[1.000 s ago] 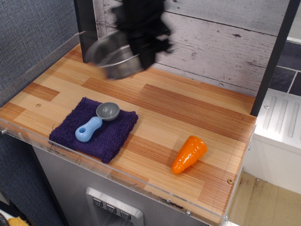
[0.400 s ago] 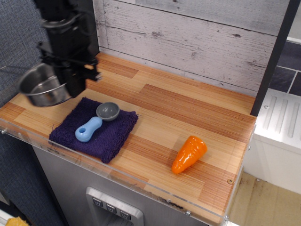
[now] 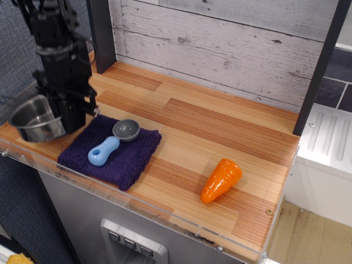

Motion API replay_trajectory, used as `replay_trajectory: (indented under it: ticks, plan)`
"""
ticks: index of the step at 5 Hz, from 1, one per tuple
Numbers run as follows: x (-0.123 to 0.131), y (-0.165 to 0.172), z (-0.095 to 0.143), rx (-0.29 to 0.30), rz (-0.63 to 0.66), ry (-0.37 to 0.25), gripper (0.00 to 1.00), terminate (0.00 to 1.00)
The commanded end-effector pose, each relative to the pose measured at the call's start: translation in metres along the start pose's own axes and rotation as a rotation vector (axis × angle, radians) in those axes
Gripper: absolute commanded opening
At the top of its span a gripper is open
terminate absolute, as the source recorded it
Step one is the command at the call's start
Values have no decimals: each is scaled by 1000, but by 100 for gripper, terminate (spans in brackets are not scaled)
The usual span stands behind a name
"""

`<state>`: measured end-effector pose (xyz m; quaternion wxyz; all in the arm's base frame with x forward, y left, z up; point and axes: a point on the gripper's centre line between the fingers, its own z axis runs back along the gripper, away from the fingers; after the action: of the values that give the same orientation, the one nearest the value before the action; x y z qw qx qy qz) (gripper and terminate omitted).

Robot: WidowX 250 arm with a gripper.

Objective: Move the metal pot beside the purple towel, on the left side.

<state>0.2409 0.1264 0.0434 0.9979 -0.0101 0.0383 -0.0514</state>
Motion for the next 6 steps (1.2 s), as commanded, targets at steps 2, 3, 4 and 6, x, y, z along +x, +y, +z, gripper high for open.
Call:
replay_trajectory:
  ticks: [2, 3, 4, 6]
  plan:
    - [-5, 2, -15, -42, -31, 71, 100, 0]
    - [2, -12, -6, -61, -86, 15, 100, 0]
    - [17, -40, 30, -41, -133, -145, 100, 0]
    - [30, -103, 93, 56, -228, -308, 100, 0]
